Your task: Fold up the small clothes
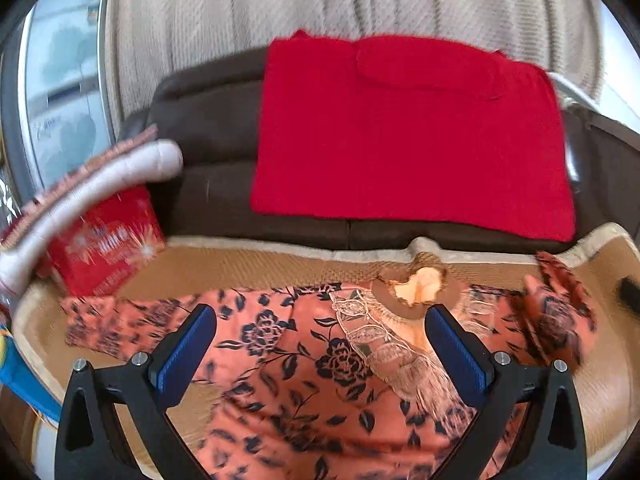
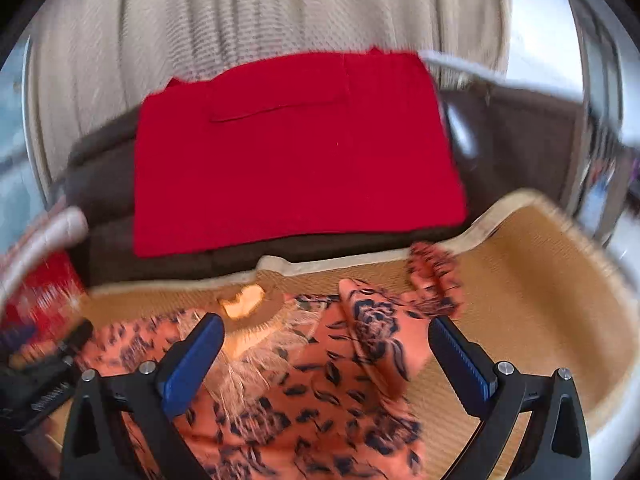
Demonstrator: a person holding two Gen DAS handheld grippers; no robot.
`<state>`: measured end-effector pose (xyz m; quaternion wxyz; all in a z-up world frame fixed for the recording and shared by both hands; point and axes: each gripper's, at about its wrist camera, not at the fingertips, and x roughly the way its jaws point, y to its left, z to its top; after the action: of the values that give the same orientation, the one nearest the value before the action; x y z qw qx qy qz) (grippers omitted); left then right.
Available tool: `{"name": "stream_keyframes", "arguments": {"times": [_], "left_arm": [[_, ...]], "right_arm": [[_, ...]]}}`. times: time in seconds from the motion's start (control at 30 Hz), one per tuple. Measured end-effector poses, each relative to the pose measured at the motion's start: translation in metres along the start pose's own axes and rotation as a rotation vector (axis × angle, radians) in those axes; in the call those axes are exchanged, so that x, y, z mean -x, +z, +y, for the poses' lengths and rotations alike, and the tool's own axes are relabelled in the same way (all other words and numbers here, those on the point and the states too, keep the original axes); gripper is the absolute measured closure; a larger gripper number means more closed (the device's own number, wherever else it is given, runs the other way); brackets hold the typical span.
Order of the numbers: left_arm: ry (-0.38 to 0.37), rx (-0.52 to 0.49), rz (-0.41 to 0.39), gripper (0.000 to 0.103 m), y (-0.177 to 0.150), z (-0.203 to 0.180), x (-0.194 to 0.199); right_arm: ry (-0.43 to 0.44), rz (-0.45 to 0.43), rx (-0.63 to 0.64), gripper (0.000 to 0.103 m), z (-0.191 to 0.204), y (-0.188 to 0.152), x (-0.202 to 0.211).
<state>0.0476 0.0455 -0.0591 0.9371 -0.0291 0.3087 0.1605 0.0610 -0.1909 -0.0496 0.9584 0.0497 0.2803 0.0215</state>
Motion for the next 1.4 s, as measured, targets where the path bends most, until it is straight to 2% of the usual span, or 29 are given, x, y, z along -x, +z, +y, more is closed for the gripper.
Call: {"name": "stream_keyframes", "arguments": {"times": [0.1, 0.17, 0.27, 0.33, 0.4, 0.5, 0.6, 0.67, 0.7, 0.73, 0.8, 0.9, 0.97, 1.07, 1.13, 1.23, 1.33, 1.4], "left_arm": [[0.029, 0.01, 0.036, 0.0, -0.011, -0.001, -0.044], [0.051, 0.0, 0.049, 0.0, -0.021, 0.001, -0.064], [0.049, -0.01, 0.089, 0.0, -0.029, 0.008, -0.087], [0.06, -0.008, 0.074, 0.0, -0.029, 0.012, -0.092], [0.069, -0.023, 0.053, 0.0, -0.03, 0.011, -0.094], [0.064, -0.045, 0.044, 0.0, -0.03, 0.005, -0.095], [0.058, -0.076, 0.037, 0.0, -0.032, -0.002, -0.093], [0.06, -0.095, 0.03, 0.0, -0.033, -0.006, -0.093], [0.062, -0.102, 0.028, 0.0, -0.033, -0.008, -0.093], [0.062, -0.104, 0.029, 0.0, -0.033, -0.008, -0.094], [0.056, -0.096, 0.038, 0.0, -0.032, -0.007, -0.096], [0.045, -0.065, 0.056, 0.0, -0.03, -0.001, -0.101], [0.041, -0.042, 0.06, 0.0, -0.029, 0.003, -0.102], [0.042, -0.004, 0.055, 0.0, -0.026, 0.012, -0.101], [0.048, 0.014, 0.052, 0.0, -0.025, 0.019, -0.1], [0.062, 0.046, 0.052, 0.0, -0.022, 0.034, -0.1], [0.066, 0.079, 0.056, 0.0, -0.02, 0.047, -0.101], [0.067, 0.092, 0.063, 0.0, -0.02, 0.054, -0.103]], "right_arm": [[0.139, 0.018, -0.178, 0.0, -0.064, 0.009, -0.043], [0.229, 0.055, -0.356, 0.0, -0.122, 0.009, -0.074], [0.268, 0.065, -0.627, 0.0, -0.19, -0.007, -0.104], [0.286, 0.102, -0.782, 0.0, -0.223, -0.021, -0.125], [0.293, 0.136, -0.816, 0.005, -0.234, -0.025, -0.139], [0.27, 0.177, -0.811, 0.008, -0.238, -0.023, -0.16], [0.215, 0.216, -0.801, 0.02, -0.24, -0.022, -0.185], [0.165, 0.261, -0.794, 0.025, -0.237, -0.027, -0.203], [0.162, 0.272, -0.8, 0.031, -0.237, -0.028, -0.208], [0.171, 0.281, -0.807, 0.049, -0.238, -0.032, -0.214], [0.177, 0.298, -0.787, 0.084, -0.23, -0.033, -0.222], [0.167, 0.282, -0.747, 0.088, -0.213, -0.028, -0.219], [0.204, 0.239, -0.681, 0.089, -0.194, -0.017, -0.209], [0.326, 0.166, -0.53, 0.089, -0.143, 0.004, -0.183], [0.412, 0.16, -0.456, 0.089, -0.111, 0.007, -0.169], [0.526, 0.229, -0.292, 0.089, -0.045, -0.008, -0.155], [0.584, 0.371, -0.161, 0.088, 0.019, -0.042, -0.151], [0.604, 0.51, -0.116, 0.084, 0.05, -0.074, -0.156]]}}
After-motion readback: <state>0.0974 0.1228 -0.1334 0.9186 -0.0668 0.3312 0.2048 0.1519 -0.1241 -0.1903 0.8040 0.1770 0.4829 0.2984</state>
